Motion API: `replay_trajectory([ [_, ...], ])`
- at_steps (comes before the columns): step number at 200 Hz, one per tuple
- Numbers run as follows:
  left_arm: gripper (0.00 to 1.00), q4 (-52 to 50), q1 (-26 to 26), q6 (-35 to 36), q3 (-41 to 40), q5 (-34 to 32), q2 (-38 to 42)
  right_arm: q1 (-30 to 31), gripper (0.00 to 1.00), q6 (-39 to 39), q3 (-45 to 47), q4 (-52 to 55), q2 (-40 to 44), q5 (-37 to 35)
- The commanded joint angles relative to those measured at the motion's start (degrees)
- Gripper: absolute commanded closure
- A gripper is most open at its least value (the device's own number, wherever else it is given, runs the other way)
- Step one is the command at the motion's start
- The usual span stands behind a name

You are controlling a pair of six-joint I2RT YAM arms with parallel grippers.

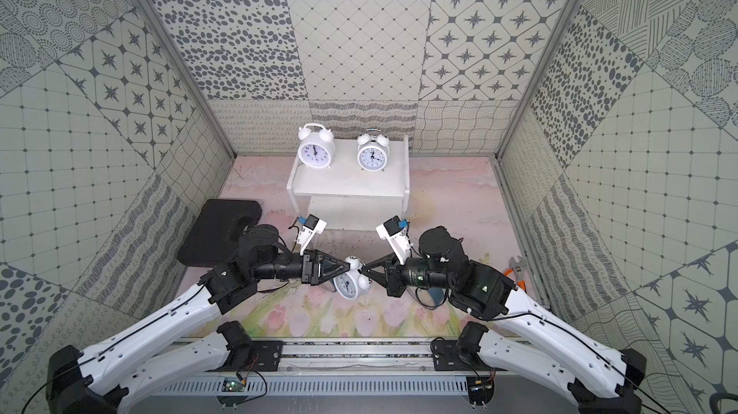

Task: Place the alarm clocks on the shelf by style
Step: Place the alarm on the shelf.

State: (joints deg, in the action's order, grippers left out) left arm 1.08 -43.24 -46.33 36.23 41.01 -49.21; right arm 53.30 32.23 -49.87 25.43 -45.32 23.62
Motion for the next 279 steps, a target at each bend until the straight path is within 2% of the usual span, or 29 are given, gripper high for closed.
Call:
replay_trajectory([
  [1, 0.08, 13.1, -0.2, -4.3, -2.2, 7.3, 1.4, -1.2, 1.0, 1.7, -0.7, -9.8, 0.9, 5.0],
  [42, 0.08, 22.6, -0.2, -9.7, -4.3, 13.1, 2.3, -5.3, 1.0, 6.5, 1.2, -18.5, -0.1, 15.8],
  [70, 0.19, 27.8, -0.2, -12.8, -4.5, 15.7, 1.0, -7.6, 1.0, 7.5, 0.9, -20.0, -1.4, 20.2],
  [97, 0.31, 28.7, -0.2, -13.4, -4.3, 15.0, 0.9, -9.9, 1.0, 7.4, 0.9, -19.2, -2.4, 21.9],
  [115, 0.35, 28.5, -0.2, -13.4, -4.4, 14.6, 1.0, -11.1, 1.0, 7.4, 0.9, -19.2, -3.0, 22.6],
  [144, 0.34, 28.0, -0.2, -13.4, -4.9, 14.2, 1.3, -12.0, 1.0, 7.4, 0.8, -19.7, -3.8, 23.0],
  [168, 0.17, 27.0, -0.1, -12.8, -5.4, 13.8, 1.8, -13.1, 1.0, 7.4, 0.6, -20.4, -4.4, 23.3],
  [179, 0.13, 27.0, 0.1, -12.5, -5.6, 13.6, 2.2, -13.7, 1.0, 7.6, 0.5, -21.0, -4.7, 23.8],
  [195, 0.12, 26.9, 0.5, -12.3, -6.1, 13.6, 2.4, -14.7, 1.0, 7.4, -0.2, -21.2, -5.6, 24.5],
  [246, 0.31, 27.7, 2.4, -13.6, -6.5, 14.2, 2.3, -17.5, 1.0, 7.1, -1.5, -21.6, -7.7, 26.8],
  [279, 0.49, 27.6, 3.3, -13.7, -6.4, 13.8, 2.5, -17.6, 1.0, 7.5, -1.6, -22.3, -8.2, 27.2],
])
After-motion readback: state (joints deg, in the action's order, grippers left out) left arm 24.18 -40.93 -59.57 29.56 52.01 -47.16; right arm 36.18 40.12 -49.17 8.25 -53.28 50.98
